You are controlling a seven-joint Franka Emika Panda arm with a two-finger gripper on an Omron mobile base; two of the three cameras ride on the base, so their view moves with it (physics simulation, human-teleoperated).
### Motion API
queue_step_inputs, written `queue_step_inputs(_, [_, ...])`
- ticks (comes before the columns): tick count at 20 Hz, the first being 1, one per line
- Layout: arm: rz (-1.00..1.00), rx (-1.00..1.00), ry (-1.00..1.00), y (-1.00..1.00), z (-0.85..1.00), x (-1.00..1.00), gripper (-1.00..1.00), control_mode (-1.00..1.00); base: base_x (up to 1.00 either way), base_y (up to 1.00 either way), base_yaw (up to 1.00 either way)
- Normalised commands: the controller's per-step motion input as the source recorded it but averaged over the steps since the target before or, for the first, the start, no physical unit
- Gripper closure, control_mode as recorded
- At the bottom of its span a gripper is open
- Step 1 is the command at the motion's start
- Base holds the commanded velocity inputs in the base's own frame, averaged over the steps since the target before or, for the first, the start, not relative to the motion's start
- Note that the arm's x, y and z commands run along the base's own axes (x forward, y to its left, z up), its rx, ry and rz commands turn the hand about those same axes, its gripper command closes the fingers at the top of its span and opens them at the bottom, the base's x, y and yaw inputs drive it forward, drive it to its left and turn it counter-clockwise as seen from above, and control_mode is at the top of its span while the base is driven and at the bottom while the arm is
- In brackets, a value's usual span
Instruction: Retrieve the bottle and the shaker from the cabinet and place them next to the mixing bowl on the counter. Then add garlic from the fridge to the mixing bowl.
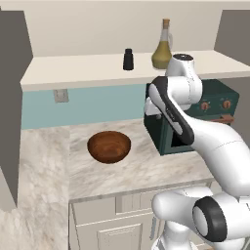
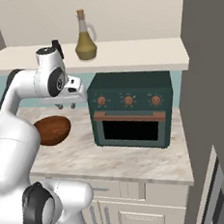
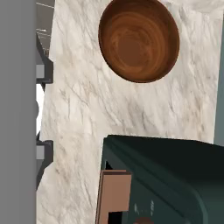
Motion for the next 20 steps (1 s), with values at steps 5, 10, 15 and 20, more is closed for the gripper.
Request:
queue_step_inputs(5, [0.0, 0.0, -0.03, 0.0, 0.13, -0.22, -1.0, -1.0, 0.0, 0.0, 0.0])
queue_step_inputs(10, [0.0, 0.01, -0.19, 0.0, 0.83, -0.15, -1.0, -1.0, 0.0, 0.0, 0.0])
queue_step_inputs(15, [-0.01, 0.0, -0.25, 0.0, 0.91, -0.03, -1.0, -1.0, 0.0, 0.0, 0.0])
queue_step_inputs(20, [-0.02, 0.0, -0.46, 0.01, 0.56, 0.0, -1.0, -1.0, 0.0, 0.0, 0.0])
